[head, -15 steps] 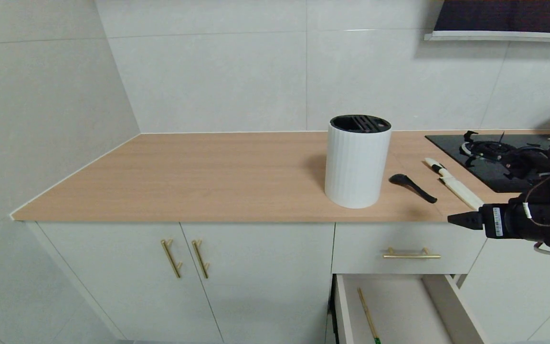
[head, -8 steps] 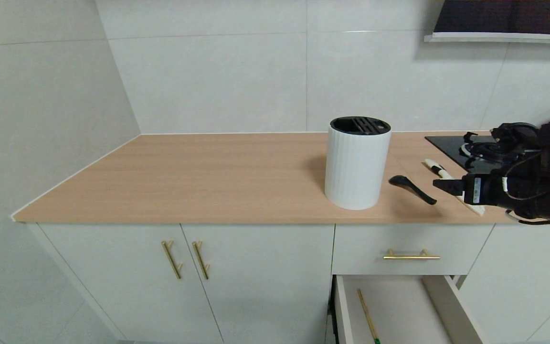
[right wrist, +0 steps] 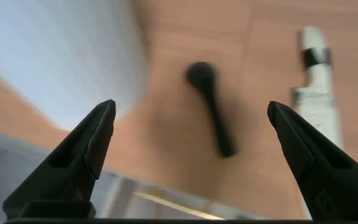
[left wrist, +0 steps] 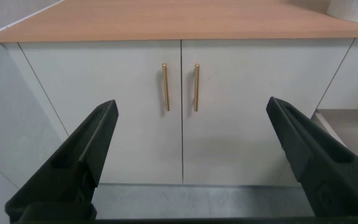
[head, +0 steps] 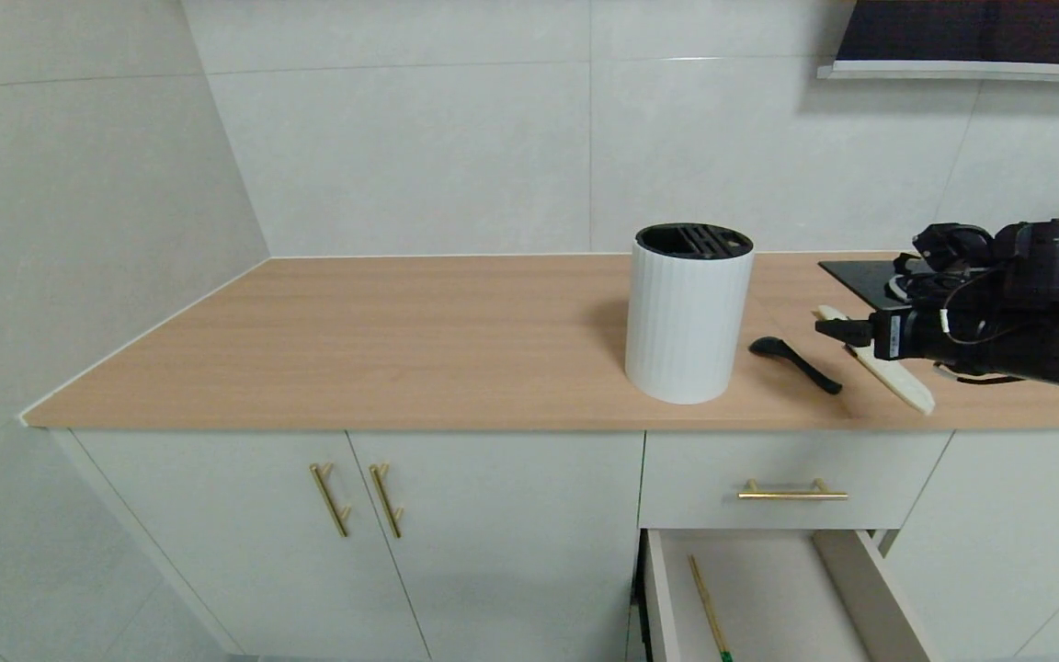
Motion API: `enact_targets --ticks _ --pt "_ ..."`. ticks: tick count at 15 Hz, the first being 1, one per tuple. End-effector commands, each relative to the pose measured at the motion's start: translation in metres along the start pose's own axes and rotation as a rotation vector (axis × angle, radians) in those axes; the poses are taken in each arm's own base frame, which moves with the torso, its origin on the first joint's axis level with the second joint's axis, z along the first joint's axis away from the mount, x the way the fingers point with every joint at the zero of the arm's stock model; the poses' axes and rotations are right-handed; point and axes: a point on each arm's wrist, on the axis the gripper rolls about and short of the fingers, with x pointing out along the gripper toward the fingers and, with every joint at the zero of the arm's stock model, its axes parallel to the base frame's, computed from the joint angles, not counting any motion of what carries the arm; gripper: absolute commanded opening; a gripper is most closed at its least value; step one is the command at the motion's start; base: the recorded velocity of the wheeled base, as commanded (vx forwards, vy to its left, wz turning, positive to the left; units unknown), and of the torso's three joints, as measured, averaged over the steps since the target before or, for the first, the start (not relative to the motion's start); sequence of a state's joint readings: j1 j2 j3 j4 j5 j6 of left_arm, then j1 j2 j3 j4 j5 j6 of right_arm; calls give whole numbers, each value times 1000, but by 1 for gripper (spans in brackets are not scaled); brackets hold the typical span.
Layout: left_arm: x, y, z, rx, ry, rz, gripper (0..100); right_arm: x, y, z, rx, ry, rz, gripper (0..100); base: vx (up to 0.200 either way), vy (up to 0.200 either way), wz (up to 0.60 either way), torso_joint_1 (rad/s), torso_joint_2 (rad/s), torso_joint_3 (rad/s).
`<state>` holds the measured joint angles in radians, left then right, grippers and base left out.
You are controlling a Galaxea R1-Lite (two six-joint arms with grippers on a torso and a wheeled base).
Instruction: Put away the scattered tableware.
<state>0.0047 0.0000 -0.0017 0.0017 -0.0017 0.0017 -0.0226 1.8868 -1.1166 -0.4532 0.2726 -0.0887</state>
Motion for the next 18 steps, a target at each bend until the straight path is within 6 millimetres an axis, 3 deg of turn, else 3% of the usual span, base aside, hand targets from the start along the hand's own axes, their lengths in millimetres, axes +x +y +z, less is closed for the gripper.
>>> enact_targets --ticks 1,18 --pt "0 0 0 0 2 0 100 22 -10 -25 -22 71 -3 100 0 0 0 0 0 0" --pt "0 0 0 0 0 0 100 77 -15 -69 -13 129 21 100 0 0 0 0 0 0"
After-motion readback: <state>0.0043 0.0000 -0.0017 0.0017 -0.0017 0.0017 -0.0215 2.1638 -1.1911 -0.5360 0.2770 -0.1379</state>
